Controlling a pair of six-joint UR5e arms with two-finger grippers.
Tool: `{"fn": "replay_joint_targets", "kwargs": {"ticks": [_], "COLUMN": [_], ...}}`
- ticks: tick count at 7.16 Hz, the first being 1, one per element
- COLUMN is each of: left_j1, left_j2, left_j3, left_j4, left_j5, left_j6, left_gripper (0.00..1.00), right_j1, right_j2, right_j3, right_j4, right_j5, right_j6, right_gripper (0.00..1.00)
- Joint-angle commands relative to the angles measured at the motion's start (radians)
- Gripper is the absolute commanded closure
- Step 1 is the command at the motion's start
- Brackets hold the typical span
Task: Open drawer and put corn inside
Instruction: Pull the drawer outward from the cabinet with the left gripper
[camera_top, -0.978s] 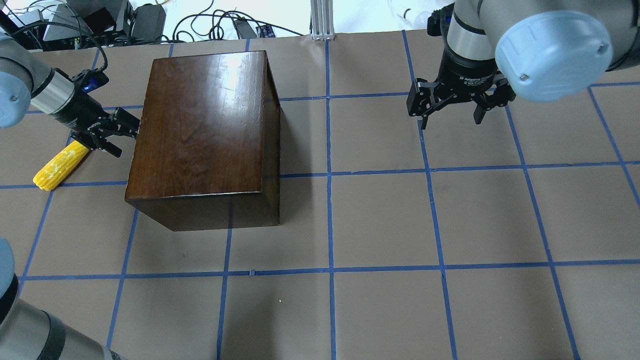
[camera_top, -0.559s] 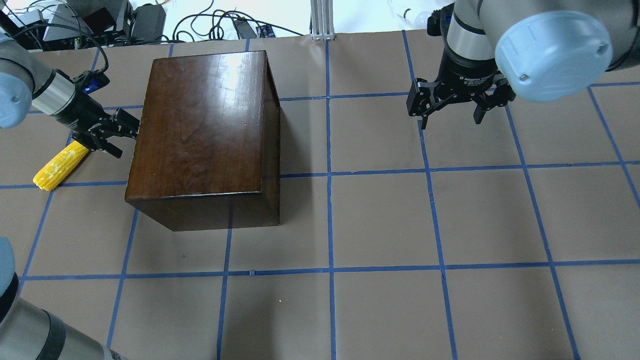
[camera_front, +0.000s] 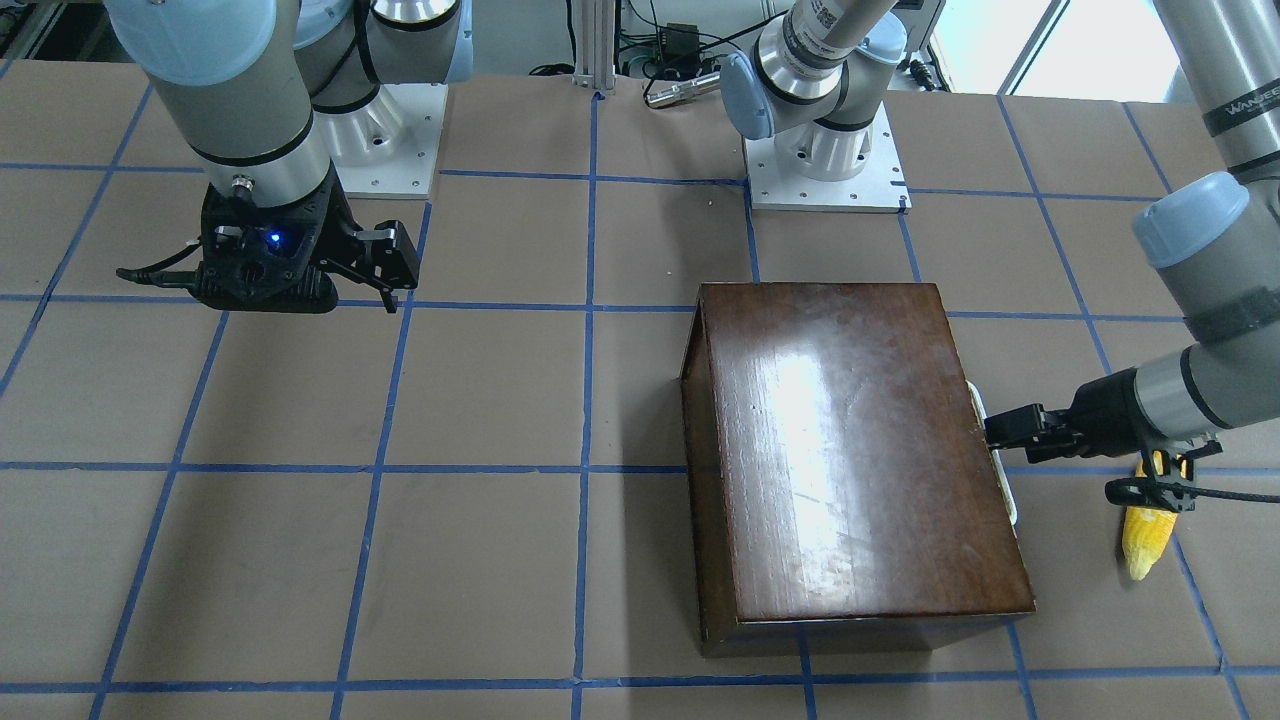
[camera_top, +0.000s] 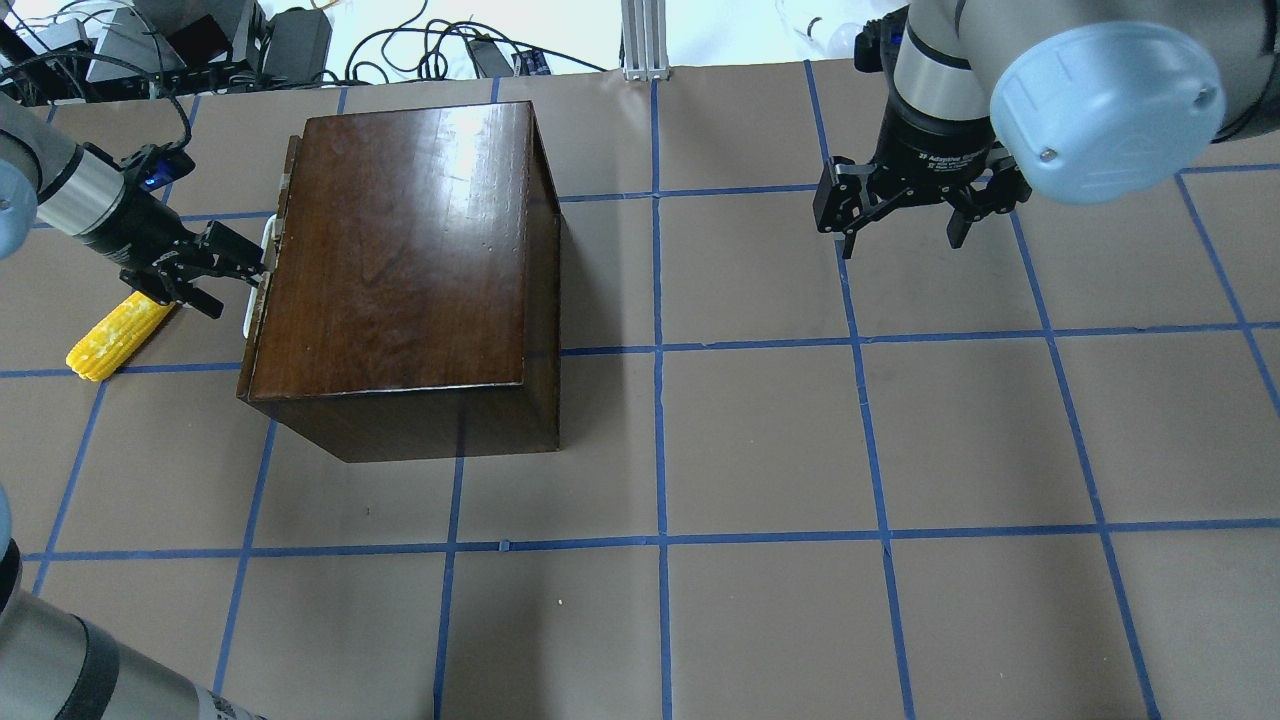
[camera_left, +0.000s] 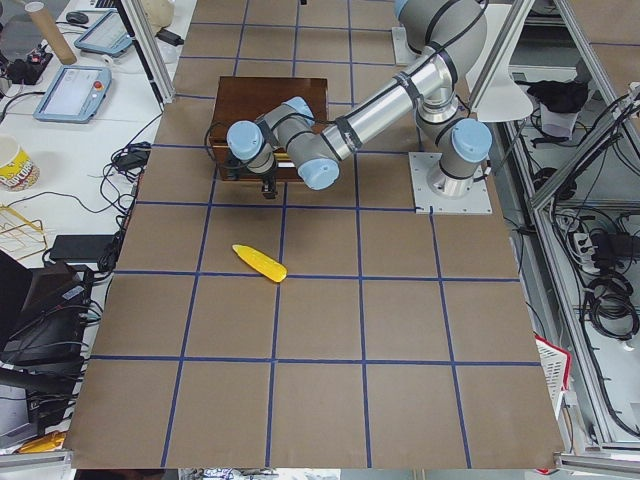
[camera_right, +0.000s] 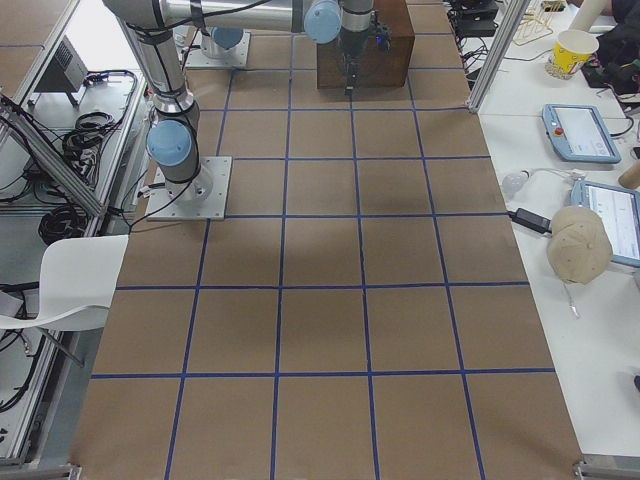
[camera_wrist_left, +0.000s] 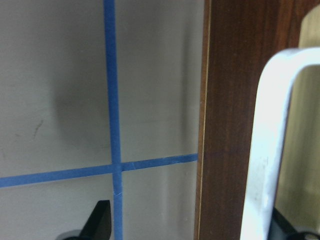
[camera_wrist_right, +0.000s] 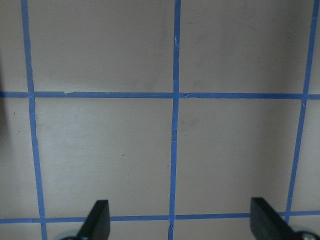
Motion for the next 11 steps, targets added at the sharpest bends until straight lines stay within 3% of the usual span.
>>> {"fn": "replay_joint_targets", "kwargs": {"ticks": [1,11], "left_j1": [0.023,0.146], "left_j2": [0.000,-0.002], "left_j3": [0.003,0.012], "left_j4": [0.001,0.001], "left_j5": [0.003,0.003], "left_j6": [0.006,0.061], "left_gripper": [0.00,0.00], "right_j1": [0.000,0.000], "right_j2": [0.000,-0.002], "right_j3": [0.000,0.000], "right_j4": [0.001,0.001], "right_j5": [0.000,0.000], "right_j6": [0.000,0.000], "right_gripper": [0.00,0.00]}}
